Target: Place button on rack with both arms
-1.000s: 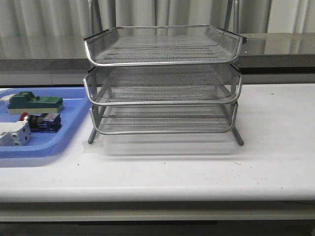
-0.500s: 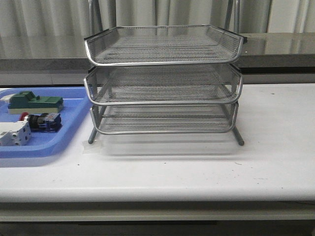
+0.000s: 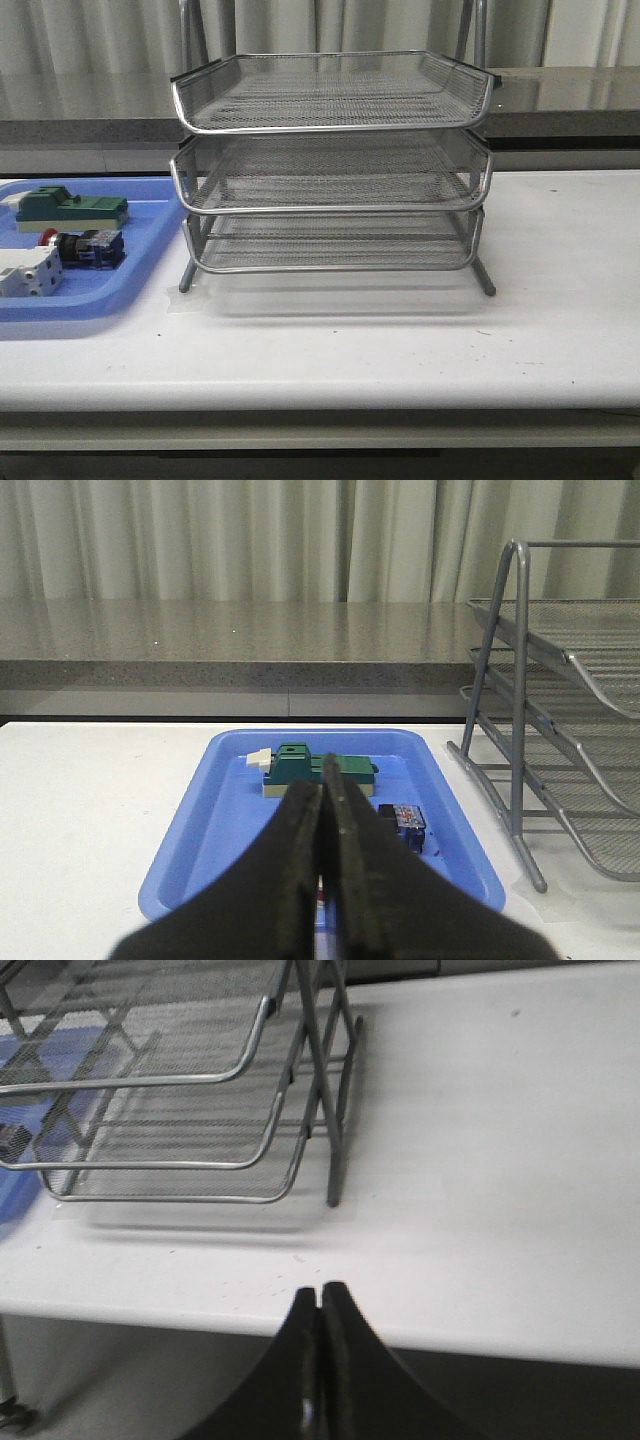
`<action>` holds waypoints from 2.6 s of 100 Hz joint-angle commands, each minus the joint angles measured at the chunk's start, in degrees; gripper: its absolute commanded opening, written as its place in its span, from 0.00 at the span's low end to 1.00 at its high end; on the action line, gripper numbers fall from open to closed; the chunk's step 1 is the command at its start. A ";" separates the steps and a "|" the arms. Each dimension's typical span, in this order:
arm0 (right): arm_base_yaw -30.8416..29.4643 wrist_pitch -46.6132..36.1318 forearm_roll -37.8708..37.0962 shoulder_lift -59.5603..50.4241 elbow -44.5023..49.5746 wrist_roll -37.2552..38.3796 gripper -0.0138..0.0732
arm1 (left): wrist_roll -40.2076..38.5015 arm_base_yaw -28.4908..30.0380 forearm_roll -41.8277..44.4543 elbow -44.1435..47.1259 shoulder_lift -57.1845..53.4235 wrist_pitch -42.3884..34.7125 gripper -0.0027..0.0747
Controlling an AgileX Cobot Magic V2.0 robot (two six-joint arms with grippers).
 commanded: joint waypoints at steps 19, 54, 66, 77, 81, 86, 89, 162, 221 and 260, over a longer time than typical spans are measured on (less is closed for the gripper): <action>-0.25 -5.23 13.71 10.82 -2.40 -0.13 0.09 | -0.64 0.12 -0.53 2.34 -1.72 -4.03 0.01; -0.12 -8.36 29.06 19.65 -2.40 -1.91 0.40 | -0.64 0.12 -0.53 2.34 -1.72 -4.03 0.01; -0.12 -9.26 33.77 22.97 -2.40 -5.58 0.52 | -0.64 0.12 -0.53 2.34 -1.72 -4.03 0.01; -0.12 -10.17 41.55 26.85 -2.40 -11.33 0.52 | -0.64 0.12 -0.53 2.34 -1.72 -4.03 0.01; -0.12 -10.32 45.70 28.62 -2.40 -14.73 0.52 | -0.64 0.12 -0.53 2.34 -1.72 -4.03 0.01; -0.12 -10.22 51.19 30.77 -2.40 -19.72 0.52 | -0.64 0.12 -0.53 2.34 -1.72 -4.03 0.01; -0.12 -10.10 54.49 32.38 -2.40 -22.97 0.52 | -0.64 0.12 -0.53 2.34 -1.72 -4.03 0.01; -0.07 1.98 96.59 62.62 -7.01 -65.69 0.52 | -0.64 0.12 -0.53 2.34 -1.72 -4.03 0.01; -0.07 -1.35 96.59 66.34 -13.39 -65.69 0.46 | -0.64 0.12 -0.53 2.34 -1.72 -4.03 0.01; -0.07 -1.35 94.87 66.28 -12.09 -65.69 0.09 | -0.64 0.12 -0.53 2.34 -1.72 -4.03 0.01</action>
